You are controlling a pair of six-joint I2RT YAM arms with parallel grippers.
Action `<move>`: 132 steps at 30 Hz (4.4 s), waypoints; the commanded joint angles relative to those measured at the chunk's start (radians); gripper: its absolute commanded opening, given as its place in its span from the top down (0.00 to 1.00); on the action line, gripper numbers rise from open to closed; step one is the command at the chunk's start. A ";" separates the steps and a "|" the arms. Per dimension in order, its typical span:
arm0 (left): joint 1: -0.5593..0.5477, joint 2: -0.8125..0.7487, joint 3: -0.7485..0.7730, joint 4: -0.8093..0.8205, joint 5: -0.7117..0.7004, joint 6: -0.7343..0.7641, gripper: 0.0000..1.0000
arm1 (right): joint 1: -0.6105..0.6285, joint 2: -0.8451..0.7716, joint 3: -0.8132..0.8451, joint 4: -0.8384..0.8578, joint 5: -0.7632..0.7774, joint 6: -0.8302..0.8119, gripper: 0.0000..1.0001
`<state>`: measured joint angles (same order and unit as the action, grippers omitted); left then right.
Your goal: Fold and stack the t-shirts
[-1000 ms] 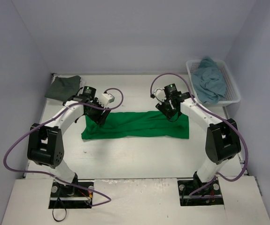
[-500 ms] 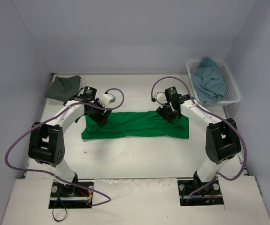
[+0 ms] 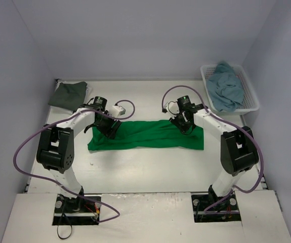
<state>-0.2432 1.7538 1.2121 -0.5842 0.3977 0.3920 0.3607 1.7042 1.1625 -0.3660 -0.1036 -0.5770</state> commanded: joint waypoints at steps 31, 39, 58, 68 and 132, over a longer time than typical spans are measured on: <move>0.001 -0.027 -0.005 0.093 0.044 0.018 0.44 | -0.049 0.028 -0.014 0.073 0.028 0.016 0.64; 0.002 -0.033 -0.016 0.107 0.056 0.013 0.44 | -0.051 0.014 -0.049 0.111 0.025 0.028 0.63; 0.002 -0.028 -0.006 0.106 0.061 0.008 0.44 | -0.051 -0.003 -0.070 0.122 0.002 0.028 0.62; 0.004 -0.031 -0.017 0.110 0.059 0.008 0.44 | -0.052 -0.028 -0.070 0.122 0.001 0.039 0.61; 0.018 0.105 0.050 0.066 0.006 0.051 0.44 | -0.071 0.054 -0.063 0.203 -0.090 -0.041 0.65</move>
<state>-0.2356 1.8412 1.2331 -0.4995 0.4358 0.4080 0.2886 1.7695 1.0637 -0.1783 -0.1768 -0.5919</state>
